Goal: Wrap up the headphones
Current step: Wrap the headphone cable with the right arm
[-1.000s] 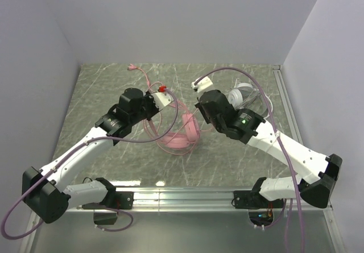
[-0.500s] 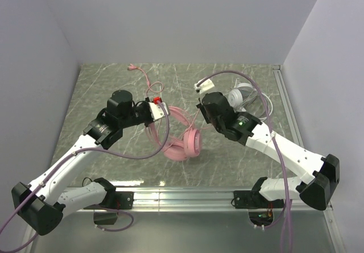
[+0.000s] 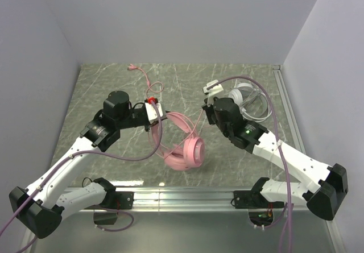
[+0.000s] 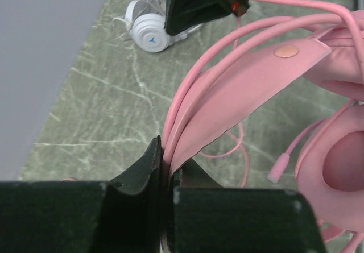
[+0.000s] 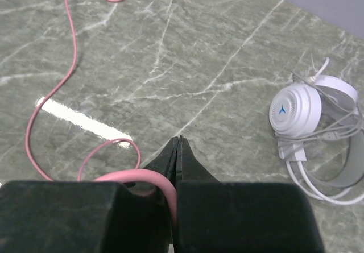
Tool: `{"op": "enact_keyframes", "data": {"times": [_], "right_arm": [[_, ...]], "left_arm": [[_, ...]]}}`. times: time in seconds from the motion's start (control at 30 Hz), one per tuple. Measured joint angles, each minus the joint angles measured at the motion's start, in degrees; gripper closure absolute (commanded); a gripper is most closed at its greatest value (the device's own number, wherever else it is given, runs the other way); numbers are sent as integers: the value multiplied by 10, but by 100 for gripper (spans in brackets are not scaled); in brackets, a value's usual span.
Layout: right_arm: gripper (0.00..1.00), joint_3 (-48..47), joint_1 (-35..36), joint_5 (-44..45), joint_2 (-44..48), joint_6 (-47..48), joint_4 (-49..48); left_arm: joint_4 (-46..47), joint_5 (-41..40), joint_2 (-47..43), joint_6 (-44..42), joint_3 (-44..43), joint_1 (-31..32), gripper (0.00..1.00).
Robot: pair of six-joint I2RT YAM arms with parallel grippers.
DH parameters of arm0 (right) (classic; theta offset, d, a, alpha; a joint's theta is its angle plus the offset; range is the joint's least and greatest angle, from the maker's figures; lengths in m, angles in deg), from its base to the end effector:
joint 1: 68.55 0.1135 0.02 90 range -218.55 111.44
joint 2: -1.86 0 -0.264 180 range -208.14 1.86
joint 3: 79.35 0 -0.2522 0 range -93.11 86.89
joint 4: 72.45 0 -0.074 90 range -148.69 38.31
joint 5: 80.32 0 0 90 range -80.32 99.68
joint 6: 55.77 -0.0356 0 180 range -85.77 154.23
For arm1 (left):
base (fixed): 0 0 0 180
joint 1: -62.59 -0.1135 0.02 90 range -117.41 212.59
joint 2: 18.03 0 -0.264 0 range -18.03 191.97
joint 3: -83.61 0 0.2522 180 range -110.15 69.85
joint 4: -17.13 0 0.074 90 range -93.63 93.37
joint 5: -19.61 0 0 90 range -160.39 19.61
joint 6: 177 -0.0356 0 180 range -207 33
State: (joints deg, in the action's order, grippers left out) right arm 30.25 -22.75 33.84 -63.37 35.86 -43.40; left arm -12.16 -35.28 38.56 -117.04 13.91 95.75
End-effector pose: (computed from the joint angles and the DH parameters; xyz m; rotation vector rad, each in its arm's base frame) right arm 0.1903 0.1748 0.3328 -0.5305 1.8766 0.0896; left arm 0.1724 -0.1371 0.3623 1.3020 1.3036 -0.6035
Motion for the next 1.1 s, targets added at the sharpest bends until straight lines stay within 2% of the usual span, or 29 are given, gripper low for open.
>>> {"op": "enact_keyframes", "data": {"times": [0.4, 0.57, 0.7, 0.87, 1.1], "right_arm": [[100, 75, -44, -73, 21, -5, -139], [100, 85, -59, -88, 19, -12, -171], [99, 96, -65, -105, 17, -23, -191], [94, 113, -70, -142, 17, -36, -215], [91, 138, -78, -197, 17, -59, -255]], "left_arm": [[7, 57, 0, 239, -58, 1, 100], [10, 88, -18, 304, -61, 8, 100], [-1, 81, -31, 353, -73, 9, 100], [-20, 54, -11, 415, -123, 9, 100], [-31, 25, 4, 477, -142, 9, 100]]}}
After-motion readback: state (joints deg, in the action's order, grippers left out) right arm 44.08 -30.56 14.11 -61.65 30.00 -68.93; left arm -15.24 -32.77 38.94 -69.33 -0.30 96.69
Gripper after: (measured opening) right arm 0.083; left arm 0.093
